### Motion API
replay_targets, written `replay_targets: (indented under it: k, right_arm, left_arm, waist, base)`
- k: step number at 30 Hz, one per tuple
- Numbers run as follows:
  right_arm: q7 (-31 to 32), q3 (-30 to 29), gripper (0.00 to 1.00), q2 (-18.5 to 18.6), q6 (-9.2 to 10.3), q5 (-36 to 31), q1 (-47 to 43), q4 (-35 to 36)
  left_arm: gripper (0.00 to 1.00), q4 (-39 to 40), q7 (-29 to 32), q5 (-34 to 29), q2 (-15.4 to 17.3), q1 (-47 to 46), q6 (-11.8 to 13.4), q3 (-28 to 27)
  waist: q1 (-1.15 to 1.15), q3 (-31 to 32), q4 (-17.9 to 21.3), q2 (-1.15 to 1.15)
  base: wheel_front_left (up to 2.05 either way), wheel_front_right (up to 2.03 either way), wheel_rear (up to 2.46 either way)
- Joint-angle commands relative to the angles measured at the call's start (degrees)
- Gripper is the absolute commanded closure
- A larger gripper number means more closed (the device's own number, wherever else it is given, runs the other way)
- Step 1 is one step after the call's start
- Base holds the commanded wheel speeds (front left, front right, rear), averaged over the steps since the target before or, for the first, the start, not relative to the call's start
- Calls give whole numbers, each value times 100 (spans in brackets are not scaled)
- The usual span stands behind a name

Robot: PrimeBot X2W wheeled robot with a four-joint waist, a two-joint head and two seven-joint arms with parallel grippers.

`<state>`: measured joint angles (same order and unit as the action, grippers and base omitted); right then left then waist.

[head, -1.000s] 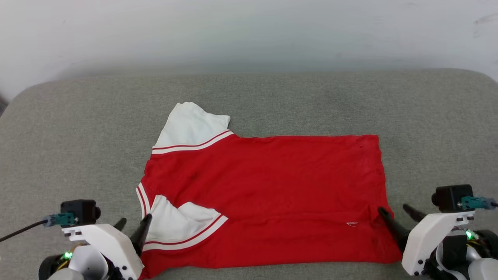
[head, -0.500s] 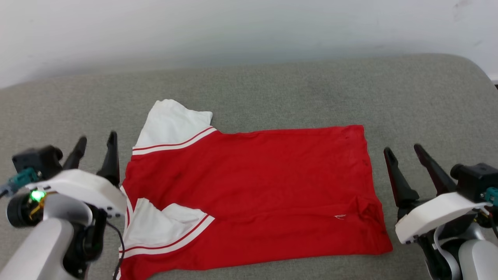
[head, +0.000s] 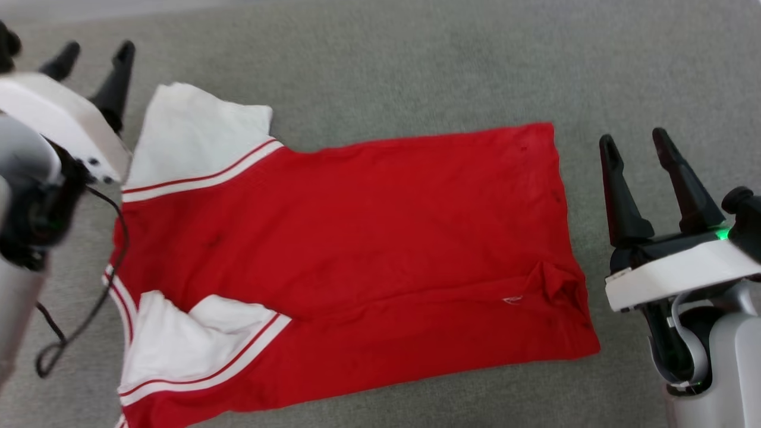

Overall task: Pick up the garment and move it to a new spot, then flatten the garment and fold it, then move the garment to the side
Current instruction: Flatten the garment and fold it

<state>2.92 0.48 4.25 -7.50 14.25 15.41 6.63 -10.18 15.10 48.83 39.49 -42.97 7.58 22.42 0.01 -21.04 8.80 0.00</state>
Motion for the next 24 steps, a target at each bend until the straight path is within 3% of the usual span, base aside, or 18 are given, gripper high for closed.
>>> replay_targets:
  k: [1,8,13,18,19,20,21,24]
  right_arm:
    - [-29,4,0,-43,2,-3,114,4]
    - [-204,67,0,-109,2,81,247,-170]
    - [-292,138,0,-135,2,166,356,-294]
    - [-338,201,0,-139,2,255,406,-392]
    - [-347,209,0,-139,2,275,423,-411]
    - [-336,215,0,-140,2,292,433,-433]
    - [-321,230,0,-142,2,316,444,-459]
    - [-305,250,0,-141,2,398,444,-529]
  left_arm:
    - [0,-67,275,71,89,-210,-83,50]
    - [0,-579,1998,345,454,-1021,-395,395]
    - [0,-955,2748,446,564,-1214,-394,569]
    - [0,-1368,3516,661,473,-1077,-317,796]
    - [47,-1459,3729,727,438,-1027,-285,864]
    - [64,-1514,3863,759,400,-995,-251,920]
    - [100,-1566,3867,781,356,-985,-233,921]
    - [100,-1691,3717,847,202,-906,-218,872]
  waist:
    - [-1,-469,276,0]
    - [-1,-860,461,0]
    - [-1,-1032,538,0]
    - [-1,-1103,589,0]
    - [-1,-1110,598,0]
    - [-1,-1117,607,0]
    - [-1,-1121,619,0]
    - [-1,-1064,633,0]
  base:
    - [0,0,0]
    - [0,0,0]
    - [0,0,0]
    - [0,0,0]
    - [0,0,0]
    - [0,0,0]
    - [0,0,0]
    - [0,0,0]
